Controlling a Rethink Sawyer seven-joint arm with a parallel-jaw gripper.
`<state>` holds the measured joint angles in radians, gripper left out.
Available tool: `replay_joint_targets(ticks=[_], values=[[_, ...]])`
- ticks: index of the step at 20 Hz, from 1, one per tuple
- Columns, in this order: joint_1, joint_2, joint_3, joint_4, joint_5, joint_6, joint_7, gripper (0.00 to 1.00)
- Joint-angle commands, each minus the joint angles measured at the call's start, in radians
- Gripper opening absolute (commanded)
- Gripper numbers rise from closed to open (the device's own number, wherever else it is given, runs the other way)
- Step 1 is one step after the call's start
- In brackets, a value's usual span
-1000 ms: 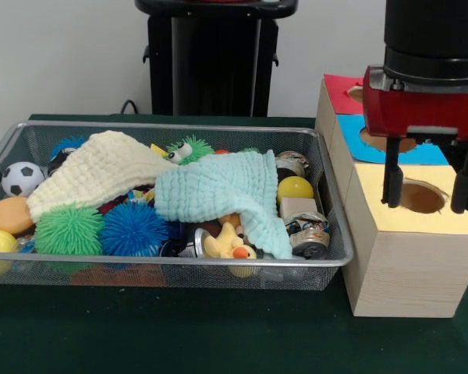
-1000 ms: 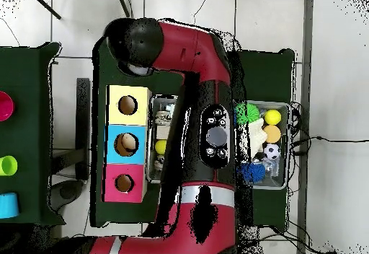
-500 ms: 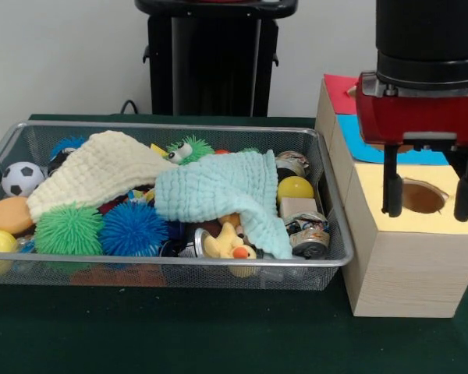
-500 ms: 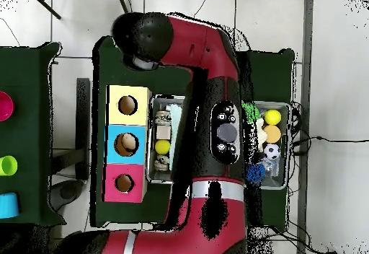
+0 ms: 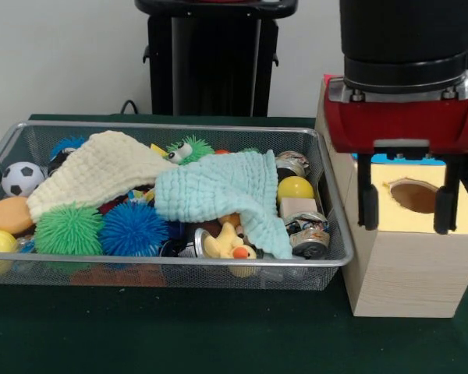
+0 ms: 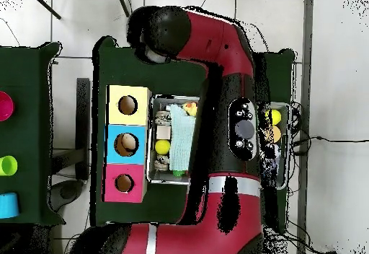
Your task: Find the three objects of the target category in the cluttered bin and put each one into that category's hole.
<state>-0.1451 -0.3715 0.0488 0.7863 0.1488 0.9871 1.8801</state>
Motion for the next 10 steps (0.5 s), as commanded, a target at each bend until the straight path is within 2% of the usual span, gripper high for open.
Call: replay_joint_targets(ticks=[1,5,10], values=[[-0.059,0.030,0.125,0.040,-0.067,0.069,-0.286,1.00],[-0.089,0.020,0.148,0.029,-0.086,0.114,-0.338,1.00],[-0.124,-0.004,0.179,0.084,-0.121,0.059,-0.400,1.00]])
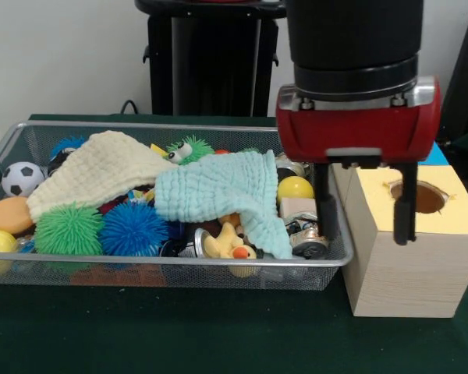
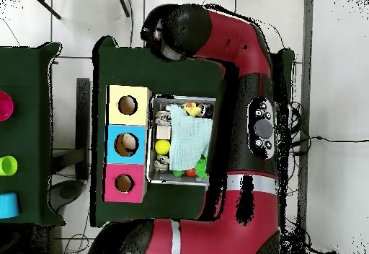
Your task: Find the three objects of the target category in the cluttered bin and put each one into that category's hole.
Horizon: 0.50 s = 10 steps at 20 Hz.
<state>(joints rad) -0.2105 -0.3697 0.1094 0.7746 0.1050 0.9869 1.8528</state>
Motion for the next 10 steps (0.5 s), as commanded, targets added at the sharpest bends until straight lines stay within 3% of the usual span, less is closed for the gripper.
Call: replay_joint_targets(ticks=[1,7,10], values=[[-0.063,-0.011,0.124,0.109,-0.084,0.053,-0.381,1.00],[-0.093,-0.080,0.145,0.265,-0.102,-0.022,-0.371,1.00],[-0.103,-0.122,0.151,0.329,-0.109,-0.008,-0.369,1.00]])
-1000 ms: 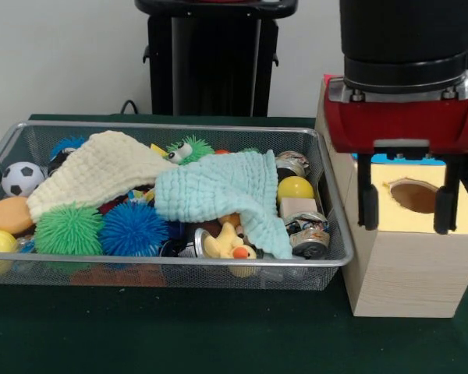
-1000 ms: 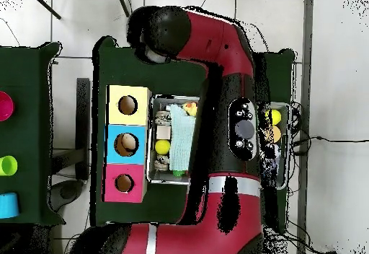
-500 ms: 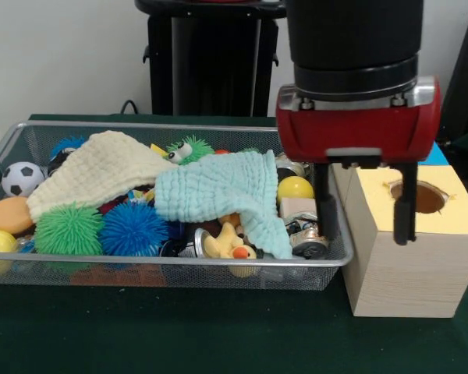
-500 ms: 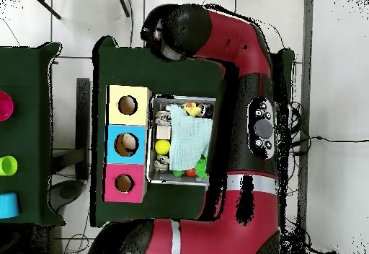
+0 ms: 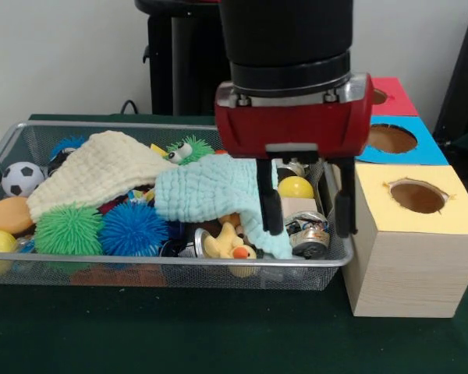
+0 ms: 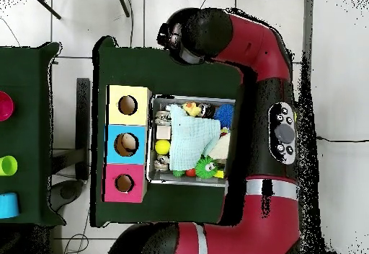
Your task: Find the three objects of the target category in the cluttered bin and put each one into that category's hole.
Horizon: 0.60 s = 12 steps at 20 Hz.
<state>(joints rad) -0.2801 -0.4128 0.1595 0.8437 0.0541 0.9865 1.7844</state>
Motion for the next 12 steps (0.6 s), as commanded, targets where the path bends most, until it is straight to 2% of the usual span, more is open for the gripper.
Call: replay_joint_targets(ticks=[1,6,12], values=[[-0.032,-0.095,0.100,0.274,-0.062,0.017,-0.302,1.00],[-0.019,-0.204,0.084,0.398,-0.058,0.038,-0.231,1.00],[-0.001,-0.222,0.085,0.441,-0.054,0.036,-0.144,1.00]])
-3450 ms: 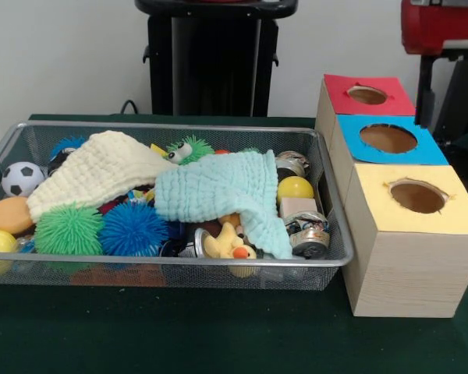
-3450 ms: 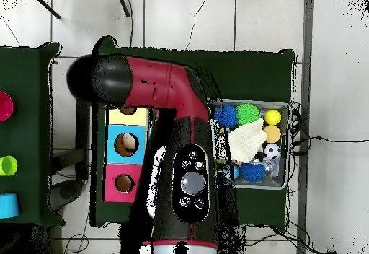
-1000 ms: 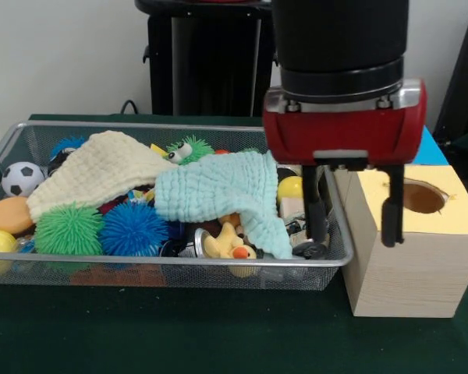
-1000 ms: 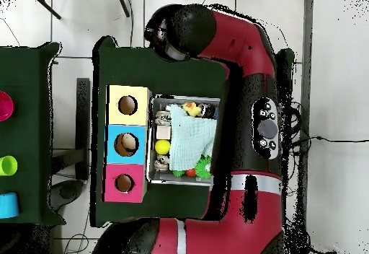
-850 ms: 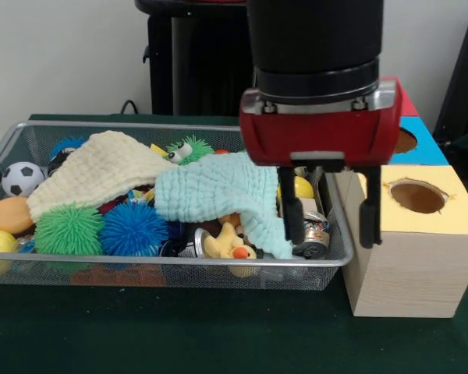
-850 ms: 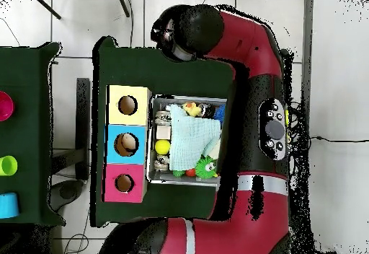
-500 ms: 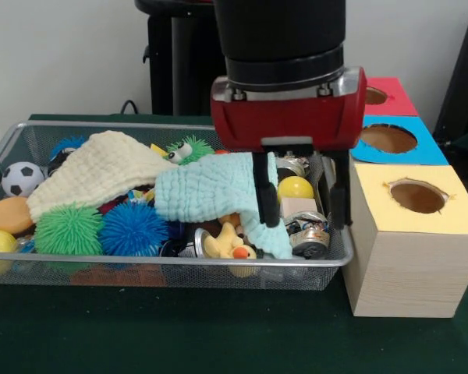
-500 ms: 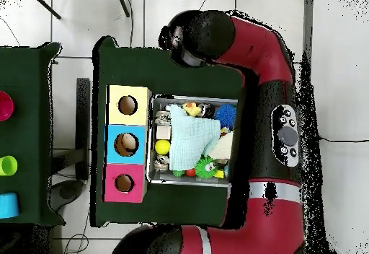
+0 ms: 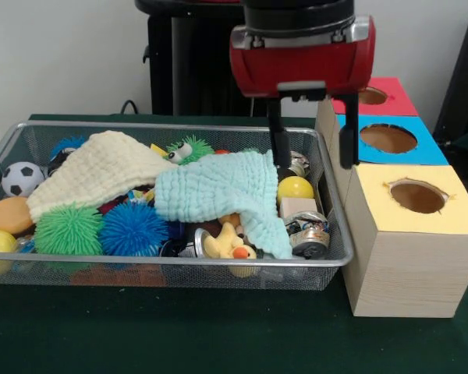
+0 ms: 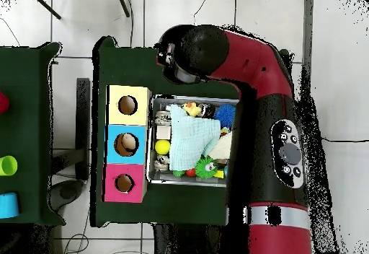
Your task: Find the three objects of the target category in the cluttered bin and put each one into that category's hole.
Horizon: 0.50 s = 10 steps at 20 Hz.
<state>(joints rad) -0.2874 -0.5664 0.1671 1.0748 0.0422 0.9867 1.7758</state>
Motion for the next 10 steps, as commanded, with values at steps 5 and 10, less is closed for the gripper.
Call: replay_joint_targets(ticks=[5,10], values=[[0.008,-0.061,0.078,0.236,-0.049,-0.002,-0.113,1.00],[0.007,-0.066,0.080,0.276,-0.054,-0.044,-0.102,1.00]])
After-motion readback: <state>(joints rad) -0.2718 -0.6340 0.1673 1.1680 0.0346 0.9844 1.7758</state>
